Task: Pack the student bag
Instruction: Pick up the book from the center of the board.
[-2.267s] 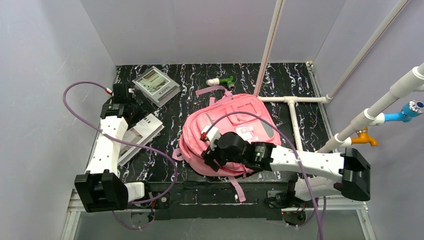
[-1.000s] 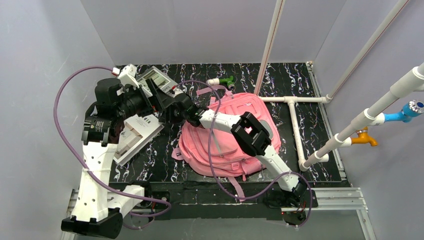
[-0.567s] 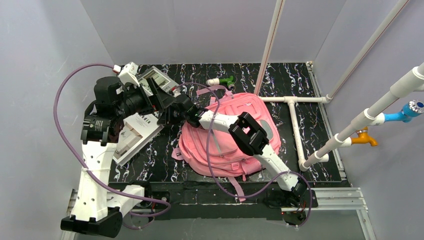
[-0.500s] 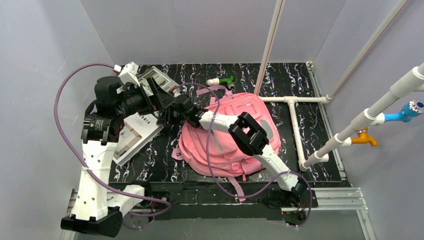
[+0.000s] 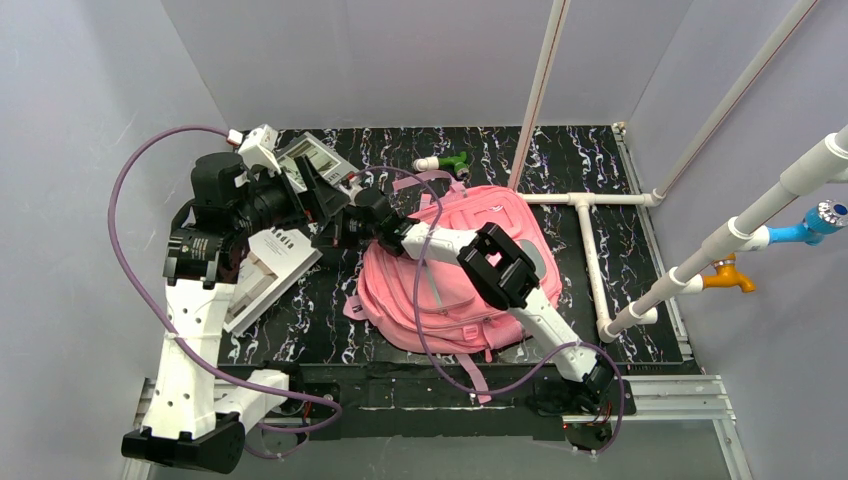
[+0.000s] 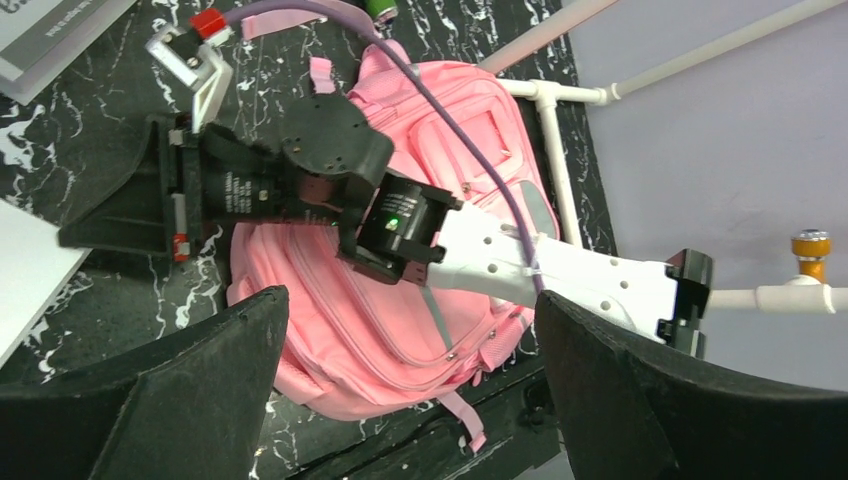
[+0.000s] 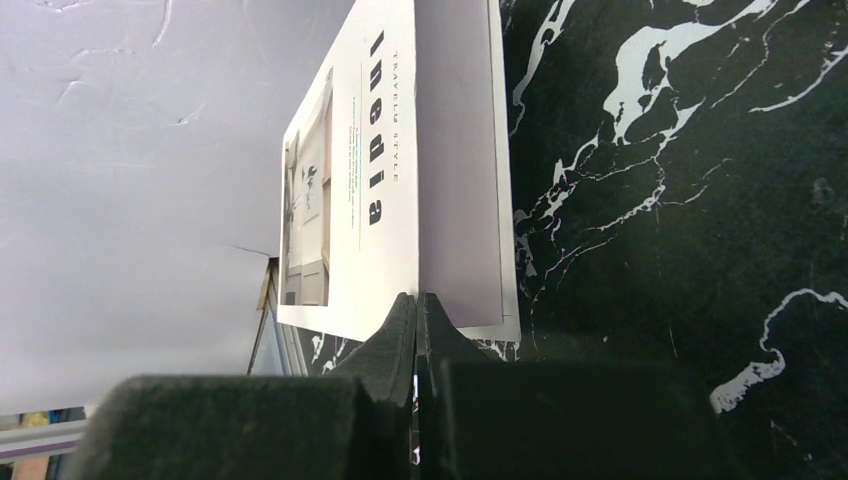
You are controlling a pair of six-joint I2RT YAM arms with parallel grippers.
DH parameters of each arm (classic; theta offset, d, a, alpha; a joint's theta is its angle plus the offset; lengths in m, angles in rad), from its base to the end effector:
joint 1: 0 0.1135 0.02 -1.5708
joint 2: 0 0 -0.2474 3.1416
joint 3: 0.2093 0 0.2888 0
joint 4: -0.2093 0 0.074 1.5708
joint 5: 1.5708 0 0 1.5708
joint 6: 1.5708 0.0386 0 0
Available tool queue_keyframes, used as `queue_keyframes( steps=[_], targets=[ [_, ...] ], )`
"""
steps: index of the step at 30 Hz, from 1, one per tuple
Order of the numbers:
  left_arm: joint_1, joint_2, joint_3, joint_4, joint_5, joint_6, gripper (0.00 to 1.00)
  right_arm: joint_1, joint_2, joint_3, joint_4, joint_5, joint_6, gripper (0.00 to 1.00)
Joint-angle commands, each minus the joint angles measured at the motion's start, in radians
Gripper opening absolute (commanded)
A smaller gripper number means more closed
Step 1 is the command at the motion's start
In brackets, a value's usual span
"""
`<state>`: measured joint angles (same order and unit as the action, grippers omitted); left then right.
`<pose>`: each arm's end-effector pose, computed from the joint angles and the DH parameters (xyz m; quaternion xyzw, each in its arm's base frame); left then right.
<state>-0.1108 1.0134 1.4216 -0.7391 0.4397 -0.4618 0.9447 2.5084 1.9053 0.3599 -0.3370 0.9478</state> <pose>0.2244 -0.0415 0.4553 -0.0139 0.8042 -0.3304 0.4938 0.3373 0.4883 0.1225 -0.1021 0.7767 0.5700 0.2480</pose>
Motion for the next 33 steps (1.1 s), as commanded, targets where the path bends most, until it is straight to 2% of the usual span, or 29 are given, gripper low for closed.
queue_keyframes(
  steps=[1,7,11,16,19,22,26,30,33],
  targets=[
    [-0.003,-0.028,-0.034,-0.042,-0.054,0.047,0.93,-0.027,-0.119,-0.017,0.099,-0.063,0.024,0.01],
    [-0.003,-0.056,-0.114,-0.087,-0.213,0.169,0.94,-0.076,-0.183,-0.063,0.143,-0.155,0.018,0.01],
    [0.0,-0.006,-0.086,-0.119,-0.319,0.197,0.98,-0.112,-0.224,-0.083,0.141,-0.237,-0.029,0.01],
    [0.189,0.149,-0.005,-0.054,-0.118,0.148,0.98,-0.138,-0.276,-0.122,0.124,-0.306,-0.108,0.01],
    [0.286,0.216,-0.028,0.087,-0.016,0.14,0.98,-0.16,-0.306,-0.156,0.118,-0.336,-0.143,0.01],
    [0.393,0.297,-0.052,0.226,0.17,0.182,0.98,-0.181,-0.326,-0.17,0.106,-0.379,-0.184,0.01],
    [0.487,0.362,-0.144,0.444,0.32,0.186,0.98,-0.206,-0.332,-0.17,0.08,-0.421,-0.228,0.01],
    [0.502,0.403,-0.233,0.597,0.305,0.276,0.98,-0.218,-0.335,-0.165,0.1,-0.449,-0.225,0.01],
    [0.504,0.473,-0.244,0.599,0.303,0.312,0.98,-0.227,-0.336,-0.147,0.073,-0.455,-0.25,0.01]
  ],
)
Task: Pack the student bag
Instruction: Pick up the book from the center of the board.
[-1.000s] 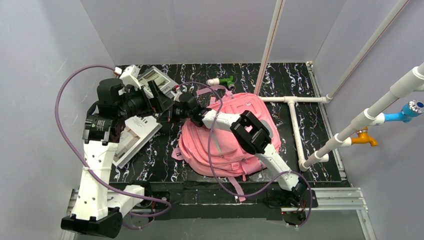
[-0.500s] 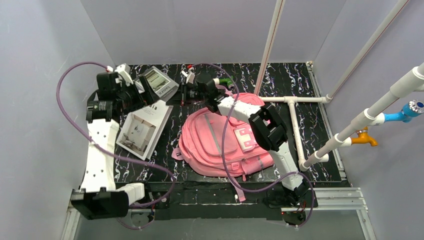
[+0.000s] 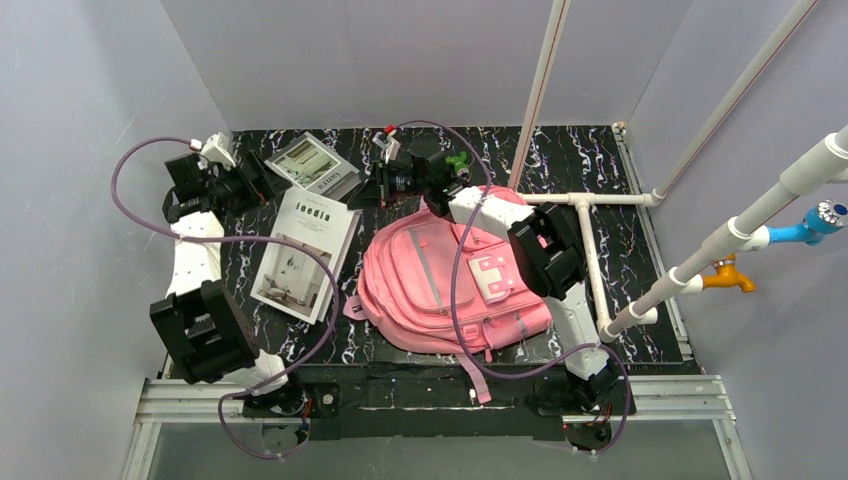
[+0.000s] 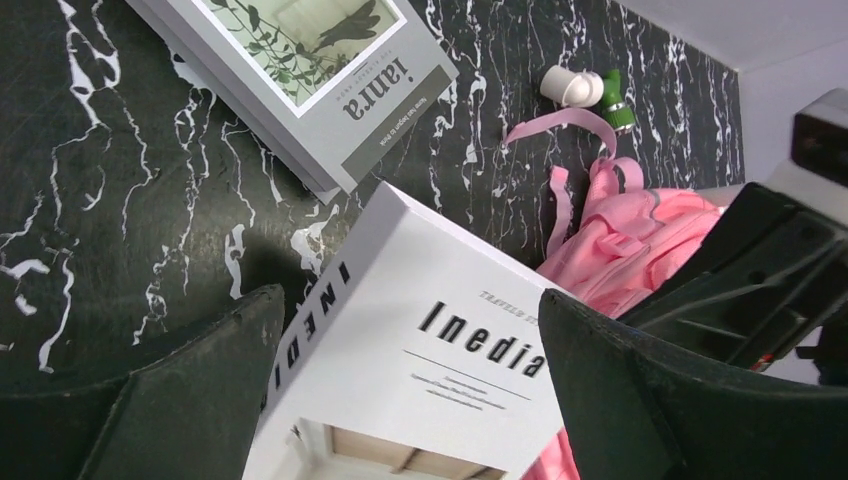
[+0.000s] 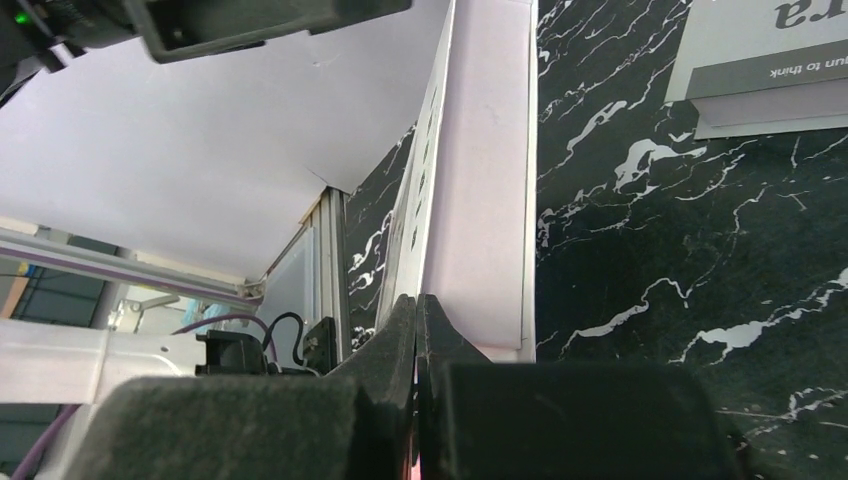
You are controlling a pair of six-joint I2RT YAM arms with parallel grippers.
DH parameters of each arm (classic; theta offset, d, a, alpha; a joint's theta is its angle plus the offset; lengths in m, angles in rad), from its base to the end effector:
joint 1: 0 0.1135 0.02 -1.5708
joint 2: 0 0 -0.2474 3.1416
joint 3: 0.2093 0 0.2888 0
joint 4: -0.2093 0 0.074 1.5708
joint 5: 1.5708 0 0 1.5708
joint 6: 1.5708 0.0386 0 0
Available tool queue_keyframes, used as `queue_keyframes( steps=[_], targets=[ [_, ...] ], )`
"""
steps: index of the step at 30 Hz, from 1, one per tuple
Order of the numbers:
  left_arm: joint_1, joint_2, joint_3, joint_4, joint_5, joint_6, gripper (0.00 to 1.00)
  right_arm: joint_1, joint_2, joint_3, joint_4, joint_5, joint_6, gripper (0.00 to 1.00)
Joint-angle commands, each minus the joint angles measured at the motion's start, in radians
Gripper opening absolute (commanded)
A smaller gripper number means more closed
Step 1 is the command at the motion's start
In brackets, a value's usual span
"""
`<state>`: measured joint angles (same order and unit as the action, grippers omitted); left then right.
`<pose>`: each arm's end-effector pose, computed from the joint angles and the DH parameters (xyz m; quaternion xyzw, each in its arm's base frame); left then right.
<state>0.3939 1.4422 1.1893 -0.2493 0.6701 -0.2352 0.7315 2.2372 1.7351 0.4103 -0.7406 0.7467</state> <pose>0.3492 0.1192 0.2961 -0.0922 0.8247 -0.2440 0.5018 0.3930 0.3878 0.2152 -0.2386 0.6906 0.6208 0.2842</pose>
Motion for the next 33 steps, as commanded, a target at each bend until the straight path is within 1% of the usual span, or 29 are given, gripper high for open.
queue_keyframes(
  steps=[1,3,7,8,10,13,15,19,27,30,33],
  targets=[
    [0.001,0.07,-0.017,0.123,0.085,0.085,0.98,-0.018,-0.064,0.024,0.025,-0.056,-0.051,0.01],
    [0.007,0.113,-0.055,0.203,0.133,0.038,0.98,-0.028,-0.058,0.021,0.039,-0.064,-0.046,0.01],
    [0.01,0.173,-0.053,0.243,0.268,0.0,0.98,-0.047,-0.045,0.006,0.103,-0.091,-0.005,0.01],
    [0.012,0.188,-0.052,0.275,0.292,-0.01,0.96,-0.052,-0.046,0.001,0.115,-0.096,0.0,0.01],
    [0.01,0.227,-0.048,0.281,0.334,-0.001,0.94,-0.06,-0.047,-0.008,0.133,-0.104,0.008,0.01],
    [0.0,0.276,-0.057,0.284,0.362,0.011,0.94,-0.072,-0.046,-0.02,0.164,-0.122,0.025,0.01],
    [-0.011,0.292,-0.069,0.29,0.381,0.037,0.95,-0.078,-0.043,-0.024,0.176,-0.128,0.028,0.01],
    [-0.042,0.357,-0.053,0.284,0.497,0.047,0.96,-0.089,-0.014,-0.009,0.21,-0.146,0.058,0.01],
    [-0.082,0.368,-0.085,0.288,0.59,0.051,0.97,-0.106,0.059,0.079,0.195,-0.159,0.068,0.01],
    [-0.089,0.382,-0.066,0.288,0.649,0.011,0.92,-0.114,0.076,0.082,0.189,-0.153,0.062,0.01],
    [-0.109,0.352,-0.08,0.288,0.639,-0.019,0.88,-0.126,0.081,0.081,0.152,-0.133,0.031,0.01]
  ],
)
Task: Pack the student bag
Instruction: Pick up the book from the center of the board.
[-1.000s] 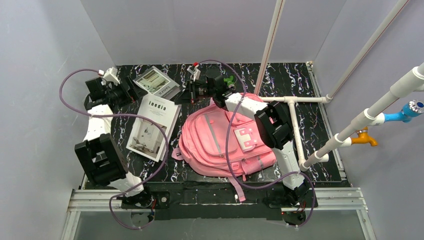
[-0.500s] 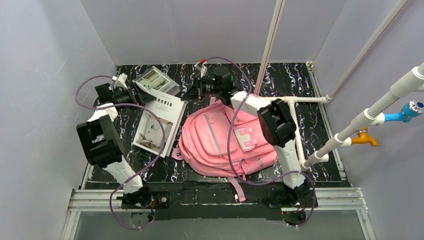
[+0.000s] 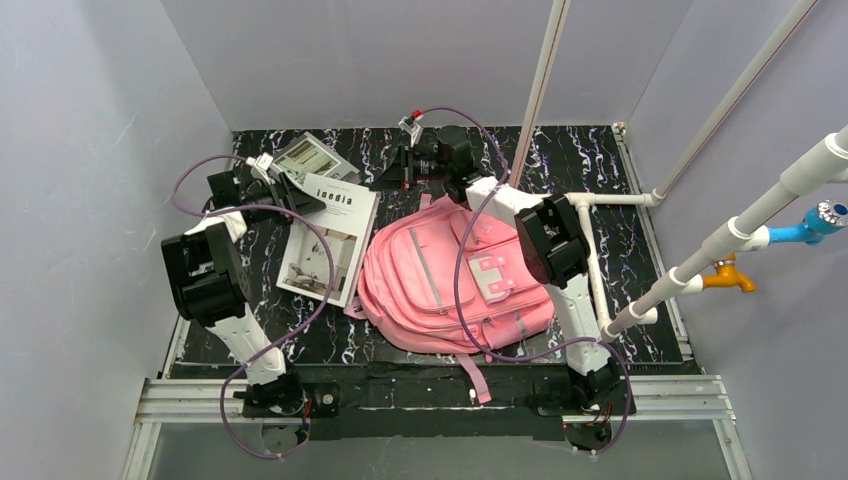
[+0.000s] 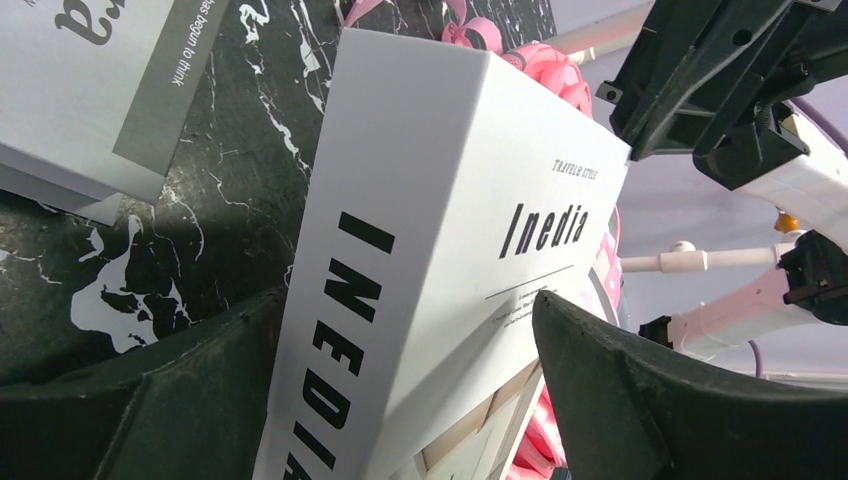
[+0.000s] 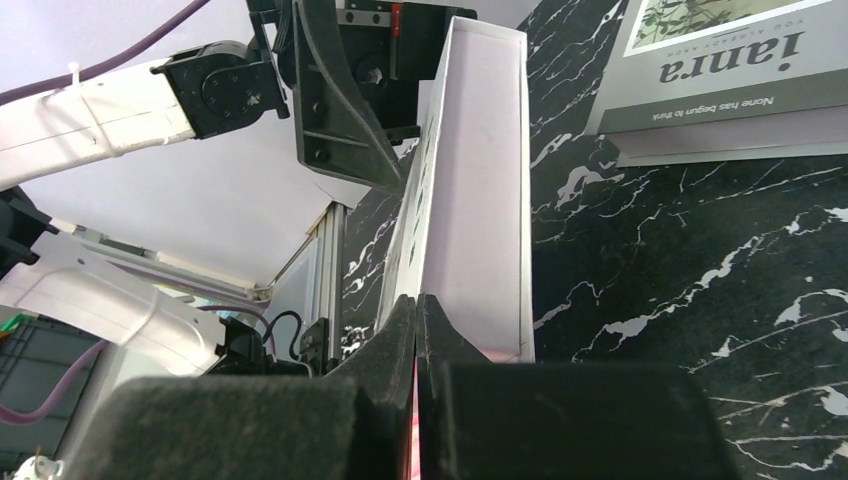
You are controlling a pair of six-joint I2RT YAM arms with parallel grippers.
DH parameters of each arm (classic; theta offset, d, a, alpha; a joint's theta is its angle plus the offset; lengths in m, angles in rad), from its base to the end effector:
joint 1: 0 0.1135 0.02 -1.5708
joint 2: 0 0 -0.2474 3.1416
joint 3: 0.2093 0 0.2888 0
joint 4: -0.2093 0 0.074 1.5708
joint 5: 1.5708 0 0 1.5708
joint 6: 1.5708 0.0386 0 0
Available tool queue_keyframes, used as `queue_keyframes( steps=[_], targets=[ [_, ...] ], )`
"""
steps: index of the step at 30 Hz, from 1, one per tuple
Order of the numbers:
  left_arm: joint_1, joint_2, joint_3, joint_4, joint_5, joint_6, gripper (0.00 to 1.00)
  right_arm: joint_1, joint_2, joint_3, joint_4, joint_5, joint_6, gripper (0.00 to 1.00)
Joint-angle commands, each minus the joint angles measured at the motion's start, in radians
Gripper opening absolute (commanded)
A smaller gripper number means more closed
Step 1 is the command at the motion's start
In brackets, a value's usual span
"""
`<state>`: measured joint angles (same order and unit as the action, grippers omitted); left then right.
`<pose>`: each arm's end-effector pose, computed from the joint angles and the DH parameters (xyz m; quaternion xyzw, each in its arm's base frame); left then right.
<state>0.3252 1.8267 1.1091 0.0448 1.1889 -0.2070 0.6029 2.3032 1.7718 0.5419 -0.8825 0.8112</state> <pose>0.3943 0.0951 0.1572 0.0383 0.7840 -0.4824 0.3888 0.4426 0.3409 0.2071 -0.2358 0.6641 0.6459 0.2935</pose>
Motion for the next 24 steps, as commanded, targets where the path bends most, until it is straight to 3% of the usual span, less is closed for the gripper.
queue_keyframes(
  steps=[1,10,18,24],
  targets=[
    [-0.049,-0.045,-0.009,-0.006,0.106,-0.065,0.86,-0.002,0.019,0.048,0.0,0.018,-0.043,0.01],
    [-0.081,-0.215,-0.14,0.003,0.049,-0.231,0.82,-0.03,0.092,0.107,-0.054,0.051,-0.047,0.01],
    [-0.104,-0.332,-0.162,-0.003,0.003,-0.396,0.83,-0.038,0.12,0.127,-0.047,0.043,-0.048,0.01],
    [-0.115,-0.389,-0.202,-0.019,-0.035,-0.417,0.76,-0.041,0.109,0.12,-0.049,0.052,-0.049,0.01]
  ],
)
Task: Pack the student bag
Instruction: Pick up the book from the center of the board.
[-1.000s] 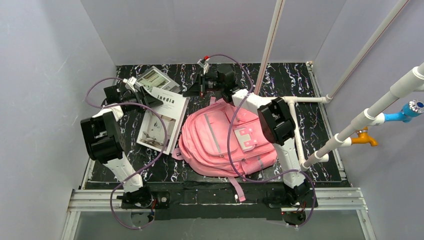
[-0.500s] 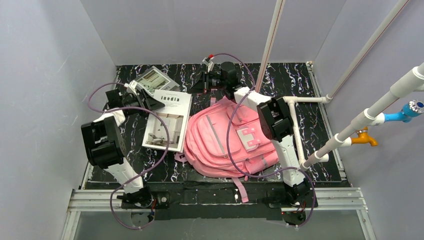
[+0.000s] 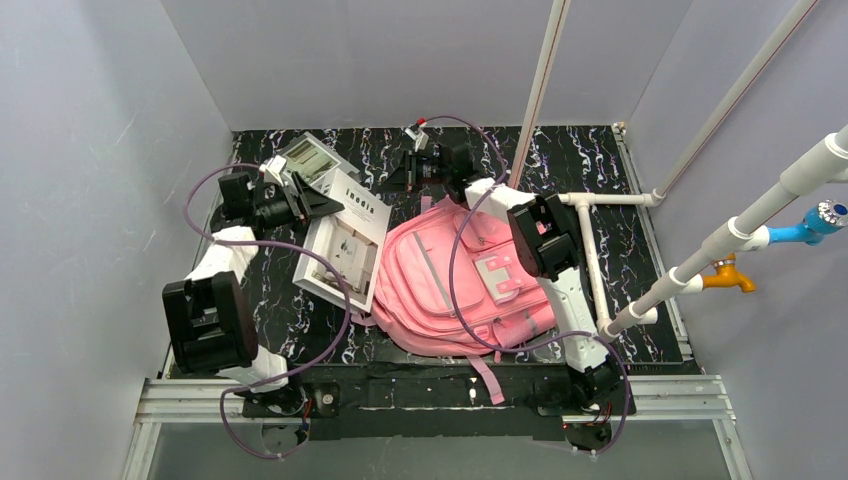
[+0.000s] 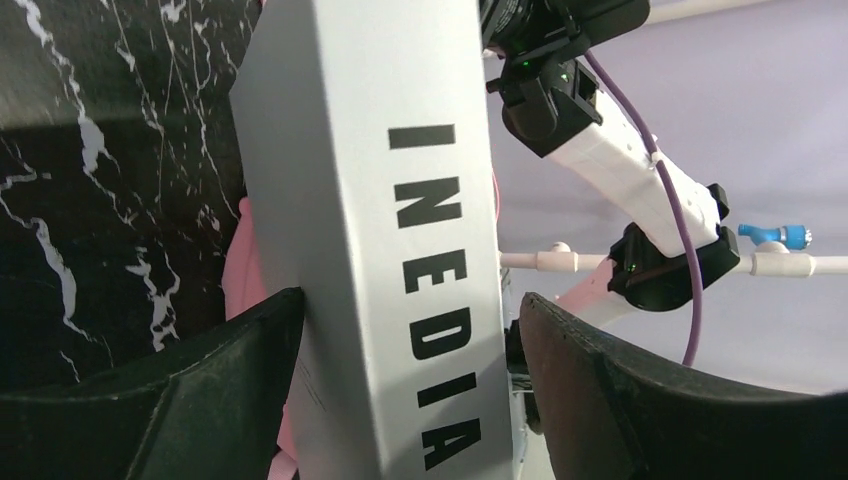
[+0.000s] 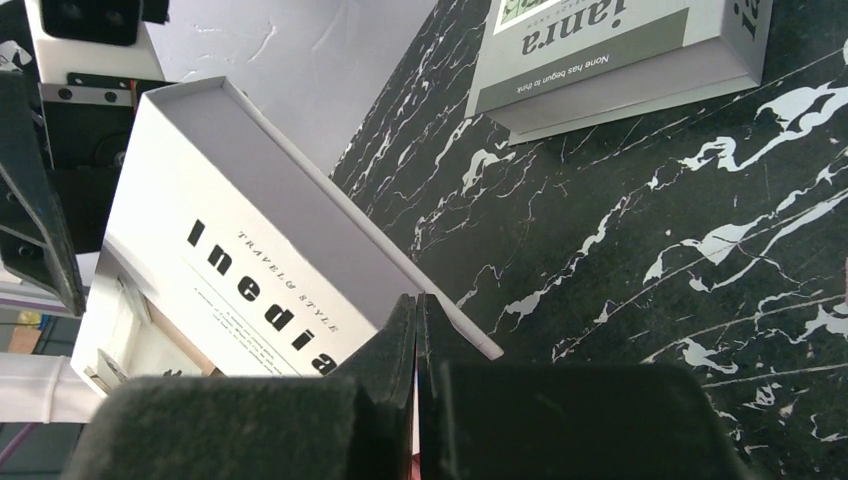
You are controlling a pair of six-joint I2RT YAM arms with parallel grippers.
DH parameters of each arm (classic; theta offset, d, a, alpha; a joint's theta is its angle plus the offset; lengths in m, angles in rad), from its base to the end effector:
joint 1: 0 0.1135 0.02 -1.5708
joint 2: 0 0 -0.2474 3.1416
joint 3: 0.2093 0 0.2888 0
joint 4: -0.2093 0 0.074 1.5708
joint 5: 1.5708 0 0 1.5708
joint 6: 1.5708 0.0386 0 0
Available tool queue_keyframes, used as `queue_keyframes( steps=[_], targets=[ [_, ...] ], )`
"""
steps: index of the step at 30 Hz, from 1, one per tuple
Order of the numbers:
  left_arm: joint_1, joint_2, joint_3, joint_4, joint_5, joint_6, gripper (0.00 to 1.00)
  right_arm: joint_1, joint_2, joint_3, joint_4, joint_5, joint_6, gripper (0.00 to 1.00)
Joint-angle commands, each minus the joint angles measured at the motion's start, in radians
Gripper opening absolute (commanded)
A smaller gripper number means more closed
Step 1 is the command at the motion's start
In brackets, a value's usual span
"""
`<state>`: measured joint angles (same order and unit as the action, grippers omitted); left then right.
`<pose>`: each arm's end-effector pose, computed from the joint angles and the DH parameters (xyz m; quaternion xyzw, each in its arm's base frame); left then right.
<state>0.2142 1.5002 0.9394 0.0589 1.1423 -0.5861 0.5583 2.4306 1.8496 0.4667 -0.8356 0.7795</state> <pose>0.3520 0.0406 0.2175 -0.0284 0.7740 -0.5364 0.3351 0.4732 0.3293 0.1587 -0.1931 0.7078 0.6148 0.2894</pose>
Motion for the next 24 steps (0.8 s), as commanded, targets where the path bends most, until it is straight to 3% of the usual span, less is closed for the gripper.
queue_keyframes(
  steps=[1,5,8,10,14,18,19,24],
  targets=[
    [-0.009,-0.075,-0.037,-0.042,-0.007,-0.027,0.76,0.003,-0.022,0.04,0.025,0.006,-0.016,0.01],
    [-0.028,-0.092,-0.033,-0.157,-0.093,0.073,0.74,0.005,-0.052,0.015,0.007,0.02,-0.014,0.03],
    [-0.055,-0.092,-0.031,-0.188,-0.14,0.12,0.72,0.005,-0.097,0.0,-0.091,0.061,-0.094,0.15],
    [-0.079,-0.092,-0.017,-0.231,-0.179,0.17,0.67,0.005,-0.131,-0.002,-0.201,0.106,-0.154,0.32],
    [-0.093,-0.089,0.012,-0.279,-0.201,0.196,0.39,0.006,-0.215,-0.024,-0.429,0.241,-0.328,0.61],
    [-0.092,-0.149,0.052,-0.346,-0.242,0.217,0.21,0.006,-0.309,-0.022,-0.651,0.359,-0.469,0.94],
    [-0.093,-0.179,0.068,-0.377,-0.246,0.228,0.19,0.006,-0.328,-0.012,-0.696,0.38,-0.487,0.98],
    [-0.094,-0.316,0.186,-0.519,-0.341,0.299,0.15,0.024,-0.415,0.052,-0.888,0.466,-0.552,0.98]
  ],
)
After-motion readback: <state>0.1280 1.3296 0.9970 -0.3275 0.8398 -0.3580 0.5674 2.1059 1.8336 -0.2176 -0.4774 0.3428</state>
